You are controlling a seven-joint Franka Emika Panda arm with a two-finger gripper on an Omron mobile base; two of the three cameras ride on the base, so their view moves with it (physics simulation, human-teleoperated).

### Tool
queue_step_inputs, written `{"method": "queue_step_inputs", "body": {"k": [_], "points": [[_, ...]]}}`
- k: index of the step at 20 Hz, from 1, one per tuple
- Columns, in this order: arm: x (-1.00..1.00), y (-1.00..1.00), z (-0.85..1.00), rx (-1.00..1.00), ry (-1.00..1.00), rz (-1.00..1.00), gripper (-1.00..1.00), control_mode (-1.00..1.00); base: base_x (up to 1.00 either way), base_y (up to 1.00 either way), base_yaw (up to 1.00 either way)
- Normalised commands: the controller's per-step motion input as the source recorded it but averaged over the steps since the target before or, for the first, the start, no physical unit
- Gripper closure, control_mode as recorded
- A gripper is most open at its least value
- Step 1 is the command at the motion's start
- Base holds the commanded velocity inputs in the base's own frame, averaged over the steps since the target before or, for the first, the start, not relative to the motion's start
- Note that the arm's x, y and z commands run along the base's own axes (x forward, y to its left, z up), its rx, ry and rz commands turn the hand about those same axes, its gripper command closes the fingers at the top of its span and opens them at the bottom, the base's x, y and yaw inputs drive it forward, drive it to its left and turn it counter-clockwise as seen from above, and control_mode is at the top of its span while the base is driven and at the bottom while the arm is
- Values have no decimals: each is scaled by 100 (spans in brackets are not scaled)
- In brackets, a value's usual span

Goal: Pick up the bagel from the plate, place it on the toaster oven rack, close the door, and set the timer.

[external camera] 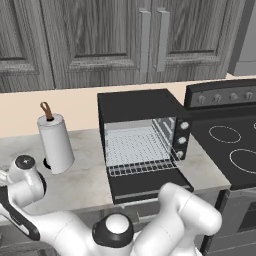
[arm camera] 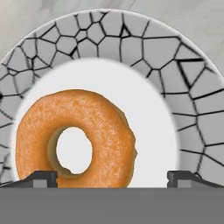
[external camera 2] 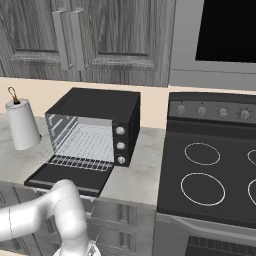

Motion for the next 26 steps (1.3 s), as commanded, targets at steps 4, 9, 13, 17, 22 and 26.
{"method": "queue_step_inputs", "body": {"k": [4, 9, 13, 17, 22, 26], "points": [[2, 0, 0, 6, 19, -20, -100, -100, 0, 0, 0], [0, 0, -14, 7, 28, -20, 100, -100, 0, 0, 0], [-8, 0, -35, 4, 29, -20, 100, -100, 0, 0, 0], [-46, 0, -32, 1, 21, -18, 100, -100, 0, 0, 0], [-62, 0, 3, 1, 6, -16, 100, -100, 0, 0, 0], [-72, 0, 53, 0, 0, -13, 100, -100, 0, 0, 0]]}}
